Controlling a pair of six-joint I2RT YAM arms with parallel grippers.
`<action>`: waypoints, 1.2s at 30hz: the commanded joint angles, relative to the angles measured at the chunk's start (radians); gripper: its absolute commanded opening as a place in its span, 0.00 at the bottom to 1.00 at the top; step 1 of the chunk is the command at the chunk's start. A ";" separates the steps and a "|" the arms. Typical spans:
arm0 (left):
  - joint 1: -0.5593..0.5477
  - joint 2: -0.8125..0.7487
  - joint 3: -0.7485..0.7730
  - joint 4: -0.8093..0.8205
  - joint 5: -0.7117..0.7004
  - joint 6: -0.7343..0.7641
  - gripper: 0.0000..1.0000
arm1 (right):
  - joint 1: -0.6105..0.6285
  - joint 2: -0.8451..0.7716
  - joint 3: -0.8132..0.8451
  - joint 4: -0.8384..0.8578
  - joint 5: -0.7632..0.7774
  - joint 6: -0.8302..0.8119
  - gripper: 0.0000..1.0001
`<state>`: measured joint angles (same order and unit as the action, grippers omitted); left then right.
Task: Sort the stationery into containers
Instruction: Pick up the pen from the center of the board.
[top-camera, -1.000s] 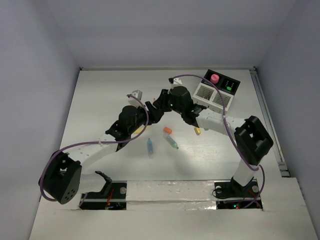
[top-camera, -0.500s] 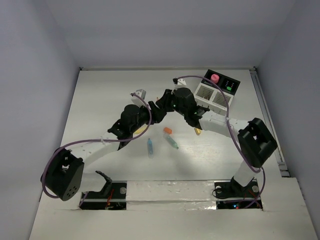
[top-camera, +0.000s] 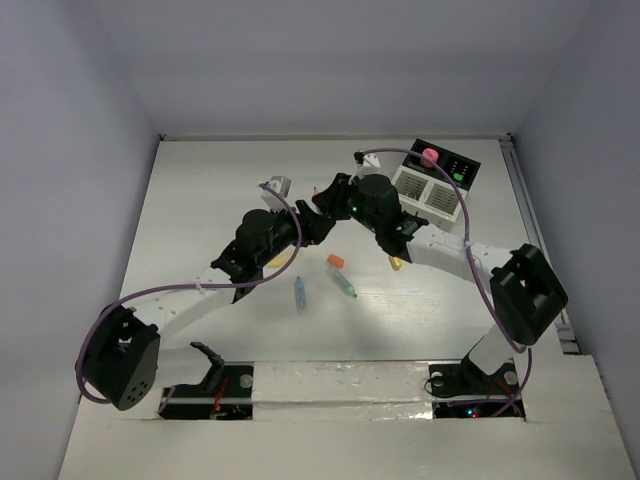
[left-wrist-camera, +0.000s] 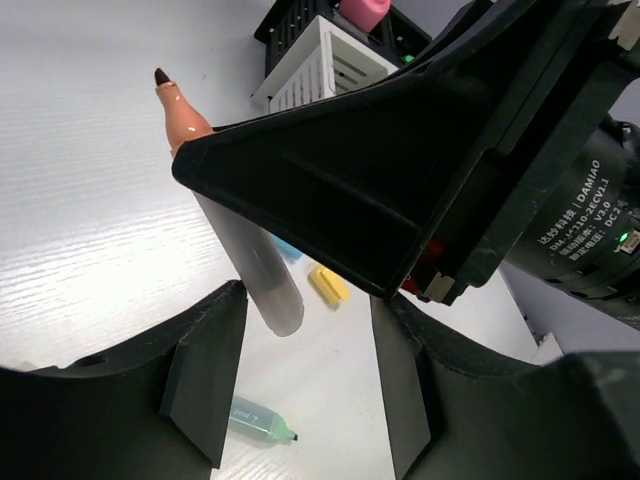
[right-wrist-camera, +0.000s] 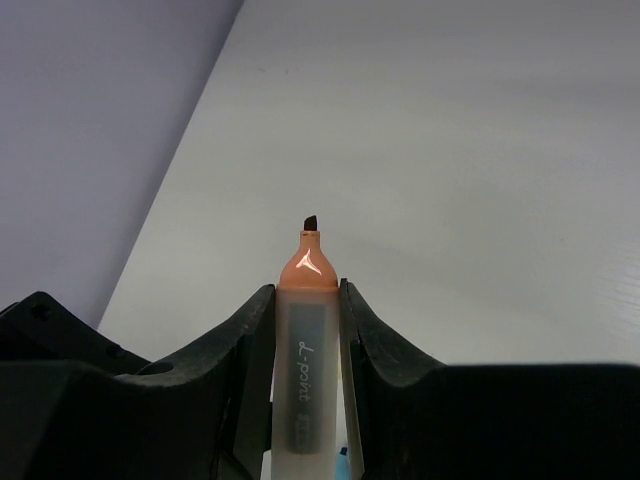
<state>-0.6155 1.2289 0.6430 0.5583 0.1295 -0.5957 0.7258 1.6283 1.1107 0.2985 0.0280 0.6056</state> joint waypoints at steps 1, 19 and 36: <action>0.034 -0.006 -0.022 0.006 -0.099 0.034 0.46 | 0.026 -0.084 -0.011 0.074 -0.077 0.031 0.12; 0.034 -0.138 -0.066 0.005 -0.039 0.048 0.64 | 0.026 -0.108 0.000 0.039 -0.082 0.017 0.12; 0.034 -0.071 -0.036 0.091 0.016 0.050 0.34 | 0.026 -0.079 -0.018 0.039 -0.137 0.052 0.12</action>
<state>-0.5827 1.1511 0.5655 0.5877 0.1345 -0.5629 0.7414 1.5524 1.1000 0.2989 -0.0795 0.6418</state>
